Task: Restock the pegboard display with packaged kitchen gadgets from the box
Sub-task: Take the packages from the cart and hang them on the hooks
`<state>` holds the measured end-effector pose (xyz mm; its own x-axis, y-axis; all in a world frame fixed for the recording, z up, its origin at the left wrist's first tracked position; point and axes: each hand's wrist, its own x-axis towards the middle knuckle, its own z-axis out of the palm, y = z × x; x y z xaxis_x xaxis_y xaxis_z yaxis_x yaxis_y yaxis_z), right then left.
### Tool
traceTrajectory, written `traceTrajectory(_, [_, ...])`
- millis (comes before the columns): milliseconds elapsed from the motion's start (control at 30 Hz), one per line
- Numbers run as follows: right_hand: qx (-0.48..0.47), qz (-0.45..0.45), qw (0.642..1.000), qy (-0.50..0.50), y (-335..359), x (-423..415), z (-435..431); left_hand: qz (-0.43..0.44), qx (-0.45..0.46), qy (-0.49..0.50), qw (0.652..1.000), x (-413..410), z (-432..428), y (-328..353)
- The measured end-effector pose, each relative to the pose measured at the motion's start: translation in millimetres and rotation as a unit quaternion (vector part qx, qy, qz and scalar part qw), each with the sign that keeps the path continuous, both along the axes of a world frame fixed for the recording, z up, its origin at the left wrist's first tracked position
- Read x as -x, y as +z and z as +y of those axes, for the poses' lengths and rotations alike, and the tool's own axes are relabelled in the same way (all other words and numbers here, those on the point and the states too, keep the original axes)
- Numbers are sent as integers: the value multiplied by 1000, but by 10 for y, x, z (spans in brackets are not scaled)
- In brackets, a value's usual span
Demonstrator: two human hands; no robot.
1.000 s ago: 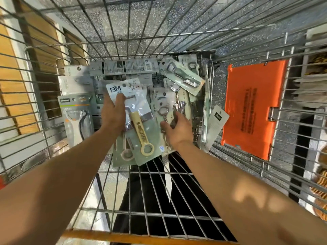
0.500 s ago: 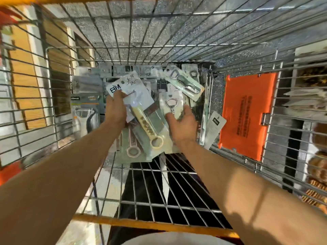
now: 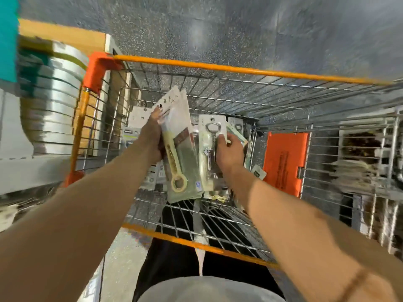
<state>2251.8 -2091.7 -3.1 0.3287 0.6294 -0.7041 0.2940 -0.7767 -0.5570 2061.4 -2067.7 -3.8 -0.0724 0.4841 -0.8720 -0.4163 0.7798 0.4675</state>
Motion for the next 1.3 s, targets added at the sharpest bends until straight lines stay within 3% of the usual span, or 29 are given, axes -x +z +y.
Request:
traceTrajectory(333, [-112, 11, 992, 64, 946, 191, -17, 19, 12, 111, 994, 213, -493, 1026])
traceTrajectory(500, [-188, 42, 972, 137, 1595, 376, -125, -2, -82, 159, 984, 142, -905, 1800])
traceTrajectory(600, [-217, 66, 959, 170, 1930, 511, -195, 30, -146, 161, 976, 115, -1064, 2163])
traceTrajectory(733, [-295, 135, 920, 219, 2562, 771, -518, 33, -221, 251, 942, 170, -1535, 2815])
traceTrajectory(933, [-341, 226, 852, 326, 3446, 1144, -1173, 94, -271, 303, 909, 385, -2404, 3762])
traceTrajectory(1167, [-376, 291, 769, 428, 4392, 1862, -2145, 151, -372, 406, 821, 795, -3678, 4632])
traceTrajectory(1300, [-387, 317, 727, 470, 4780, 2171, -2661, 160, -426, 414, 788, 889, -4259, 5012])
